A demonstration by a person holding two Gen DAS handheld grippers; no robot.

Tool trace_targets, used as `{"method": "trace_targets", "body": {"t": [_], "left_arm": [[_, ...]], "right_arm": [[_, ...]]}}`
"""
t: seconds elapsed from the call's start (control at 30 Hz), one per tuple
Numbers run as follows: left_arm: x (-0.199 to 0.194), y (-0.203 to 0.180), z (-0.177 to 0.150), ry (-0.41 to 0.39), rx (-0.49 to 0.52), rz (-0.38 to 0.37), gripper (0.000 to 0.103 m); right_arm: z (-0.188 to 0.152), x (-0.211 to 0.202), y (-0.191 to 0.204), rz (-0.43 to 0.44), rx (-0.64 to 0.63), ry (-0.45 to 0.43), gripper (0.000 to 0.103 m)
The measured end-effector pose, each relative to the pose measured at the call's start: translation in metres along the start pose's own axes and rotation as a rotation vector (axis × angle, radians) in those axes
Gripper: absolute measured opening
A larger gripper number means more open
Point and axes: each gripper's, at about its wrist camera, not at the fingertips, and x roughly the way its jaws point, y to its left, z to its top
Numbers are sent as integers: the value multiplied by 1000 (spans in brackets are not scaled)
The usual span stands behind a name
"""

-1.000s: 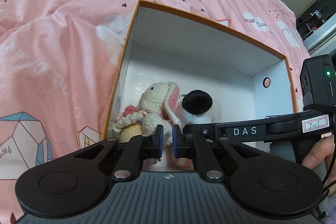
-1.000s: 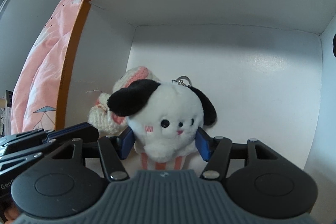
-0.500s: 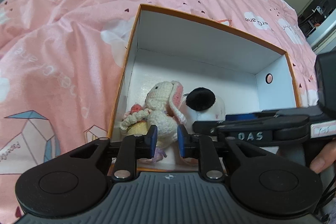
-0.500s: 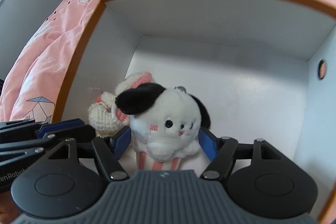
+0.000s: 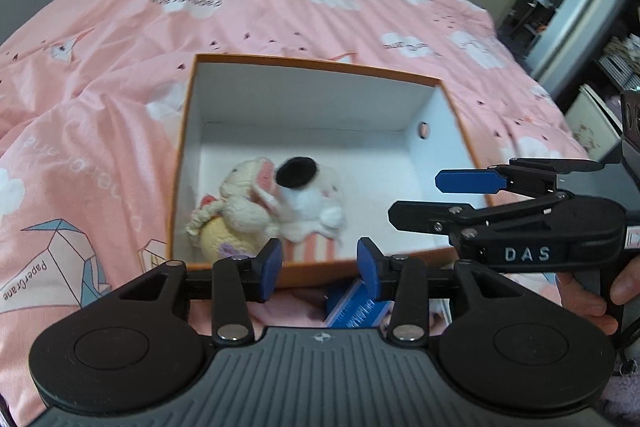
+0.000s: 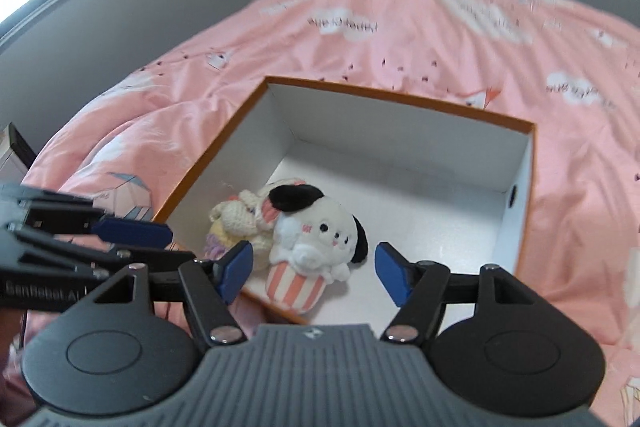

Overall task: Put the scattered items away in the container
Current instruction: 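Move the right tool back and grasp the white rectangular box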

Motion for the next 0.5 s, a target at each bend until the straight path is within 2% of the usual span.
{"method": "trace_targets", "body": {"t": [0.13,0.27,0.5], "left_arm": [[-11,-7,-15,1,40,-5,50],[-16,-8,-30,12,54,35,53],[-19,-5,-59,33,31,43,54]], "right_arm": [[-29,-23,1,-20,-25,-61,66],[-59,-40,2,-62,-66,-142,67],[-96,-47,5,-147,-69,-111,68]]}}
